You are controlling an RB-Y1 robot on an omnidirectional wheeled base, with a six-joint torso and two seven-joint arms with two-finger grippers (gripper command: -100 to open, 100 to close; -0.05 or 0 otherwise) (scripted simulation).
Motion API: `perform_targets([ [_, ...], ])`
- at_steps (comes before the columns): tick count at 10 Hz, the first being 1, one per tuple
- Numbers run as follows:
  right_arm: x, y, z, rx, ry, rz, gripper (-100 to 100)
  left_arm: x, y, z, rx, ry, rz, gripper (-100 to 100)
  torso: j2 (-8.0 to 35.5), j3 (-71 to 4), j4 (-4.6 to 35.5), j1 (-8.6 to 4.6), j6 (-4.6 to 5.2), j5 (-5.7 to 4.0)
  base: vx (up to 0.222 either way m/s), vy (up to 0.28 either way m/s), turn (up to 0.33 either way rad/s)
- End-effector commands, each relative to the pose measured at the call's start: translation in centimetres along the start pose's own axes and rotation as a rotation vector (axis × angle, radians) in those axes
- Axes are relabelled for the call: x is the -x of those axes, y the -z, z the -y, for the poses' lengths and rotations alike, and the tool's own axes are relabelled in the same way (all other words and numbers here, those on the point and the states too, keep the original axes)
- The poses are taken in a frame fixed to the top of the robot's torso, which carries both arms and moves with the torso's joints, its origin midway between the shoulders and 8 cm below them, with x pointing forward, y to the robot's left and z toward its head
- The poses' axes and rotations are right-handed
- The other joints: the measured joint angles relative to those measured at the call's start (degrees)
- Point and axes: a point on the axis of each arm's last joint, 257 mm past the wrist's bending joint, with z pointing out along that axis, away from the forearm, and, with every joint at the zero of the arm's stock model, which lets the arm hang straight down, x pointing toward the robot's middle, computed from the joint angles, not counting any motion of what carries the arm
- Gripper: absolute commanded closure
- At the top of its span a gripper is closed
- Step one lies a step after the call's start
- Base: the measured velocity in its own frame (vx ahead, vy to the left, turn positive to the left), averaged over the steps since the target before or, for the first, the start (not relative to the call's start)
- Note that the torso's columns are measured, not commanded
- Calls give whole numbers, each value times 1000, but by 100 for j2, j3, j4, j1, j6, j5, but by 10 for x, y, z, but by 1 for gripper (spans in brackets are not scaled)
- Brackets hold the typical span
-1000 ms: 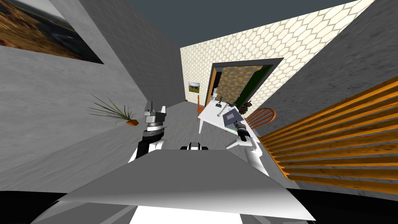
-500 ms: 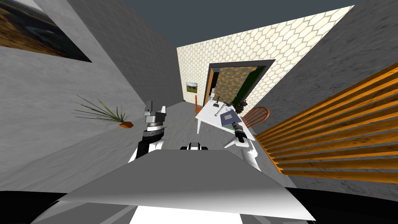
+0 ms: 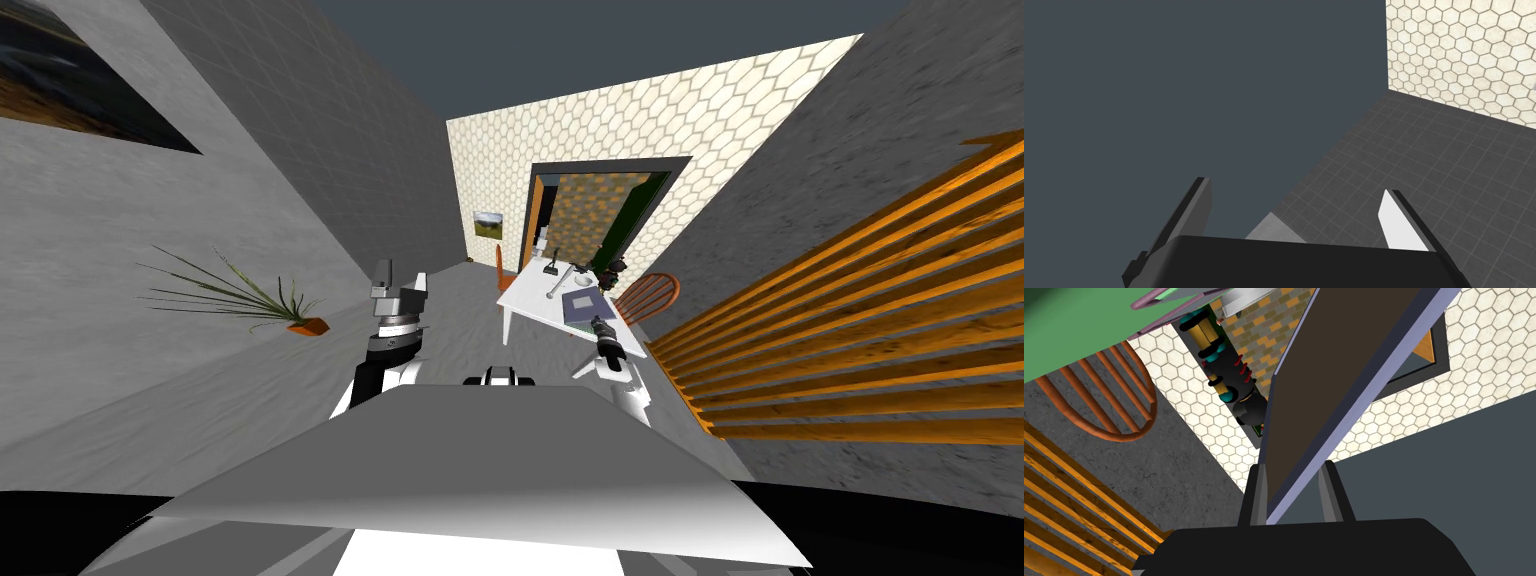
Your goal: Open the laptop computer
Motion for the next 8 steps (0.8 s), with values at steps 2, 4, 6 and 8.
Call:
perform_targets([
  [2, -25, 11, -7, 14, -92, -14, 100, 0, 0, 0, 0, 0, 0, 0, 10, 4, 12, -3, 23, 18, 38, -73, -69],
  [4, -12, 1, -8, 13, -109, -1, -100, 0, 0, 0, 0, 0, 0, 0, 1, 1, 15, -8, 8, 20, -5, -23, -3],
  [6, -6, -4, -8, 9, -107, 1, -100, 0, 0, 0, 0, 0, 0, 0, 55, 27, 51, 26, 37, 58, -53, 22, 35],
  [8, 6, -14, -8, 1, -105, 5, -100, 0, 0, 0, 0, 0, 0, 0, 73, 36, 65, 28, 39, 70, -62, 23, 38],
])
